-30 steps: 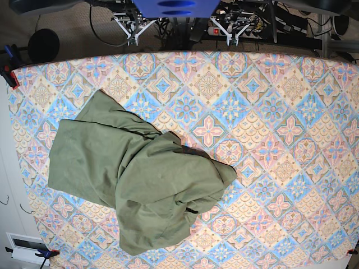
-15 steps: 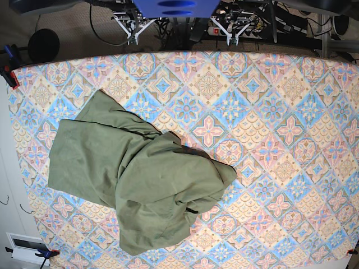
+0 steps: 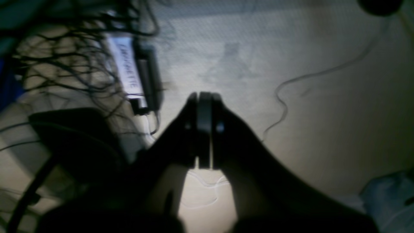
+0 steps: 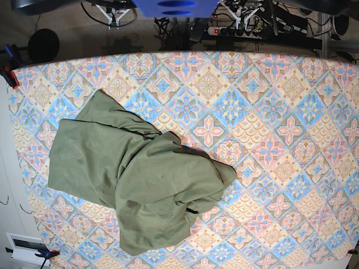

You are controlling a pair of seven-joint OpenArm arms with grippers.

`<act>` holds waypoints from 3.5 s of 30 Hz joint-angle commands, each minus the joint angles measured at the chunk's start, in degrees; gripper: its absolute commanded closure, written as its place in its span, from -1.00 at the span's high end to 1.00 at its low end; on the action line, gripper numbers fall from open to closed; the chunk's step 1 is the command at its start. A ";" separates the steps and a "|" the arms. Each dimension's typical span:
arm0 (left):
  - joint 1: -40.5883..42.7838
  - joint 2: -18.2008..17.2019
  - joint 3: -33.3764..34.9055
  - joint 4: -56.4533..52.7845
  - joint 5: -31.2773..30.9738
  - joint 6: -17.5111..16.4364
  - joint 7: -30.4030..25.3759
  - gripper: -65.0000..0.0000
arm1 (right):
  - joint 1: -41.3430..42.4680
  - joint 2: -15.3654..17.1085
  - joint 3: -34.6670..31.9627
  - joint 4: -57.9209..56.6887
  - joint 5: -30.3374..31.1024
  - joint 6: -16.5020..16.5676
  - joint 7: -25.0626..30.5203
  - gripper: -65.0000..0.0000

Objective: Layout the t-shirt on the table in an organized manner, then fold the t-shirt properly

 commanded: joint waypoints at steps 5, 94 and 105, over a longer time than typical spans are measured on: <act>5.98 -1.21 0.08 6.48 0.65 -0.08 -0.32 -1.00 | -7.06 1.95 -0.01 7.82 -0.10 0.14 0.14 -1.00; 21.71 -4.73 0.34 105.56 -20.63 0.19 30.89 -0.99 | 48.15 6.61 -36.32 50.10 0.25 0.23 -30.80 -0.35; 17.67 -3.41 0.34 105.47 -20.63 0.19 30.89 -0.82 | 53.95 1.16 -38.78 38.41 0.25 0.23 -31.07 -0.10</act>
